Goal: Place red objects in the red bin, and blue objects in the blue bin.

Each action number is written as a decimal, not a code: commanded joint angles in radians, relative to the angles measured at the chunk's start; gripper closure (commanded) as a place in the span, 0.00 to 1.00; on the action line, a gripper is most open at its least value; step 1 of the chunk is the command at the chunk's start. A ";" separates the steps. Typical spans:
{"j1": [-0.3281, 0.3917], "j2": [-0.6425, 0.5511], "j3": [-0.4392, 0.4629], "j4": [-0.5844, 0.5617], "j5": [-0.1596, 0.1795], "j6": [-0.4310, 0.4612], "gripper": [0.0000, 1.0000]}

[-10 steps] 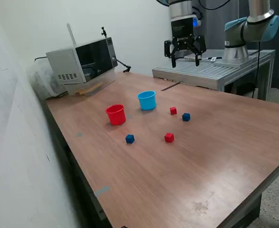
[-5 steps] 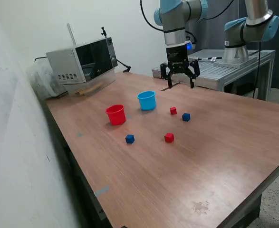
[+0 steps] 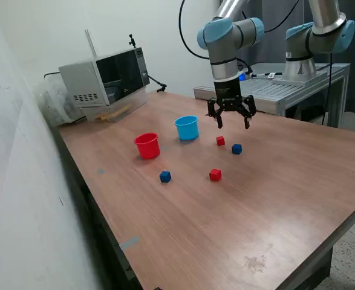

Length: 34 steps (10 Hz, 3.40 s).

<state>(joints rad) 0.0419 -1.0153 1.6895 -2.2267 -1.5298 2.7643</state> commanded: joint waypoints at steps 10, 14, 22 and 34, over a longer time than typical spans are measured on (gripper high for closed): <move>0.016 0.124 0.019 -0.083 -0.001 0.008 1.00; -0.014 0.124 0.006 -0.103 -0.009 0.012 1.00; -0.152 -0.121 -0.014 0.013 -0.007 0.014 1.00; -0.379 -0.077 -0.004 0.007 -0.021 -0.012 0.00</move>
<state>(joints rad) -0.3362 -1.1057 1.6858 -2.2179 -1.5436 2.7521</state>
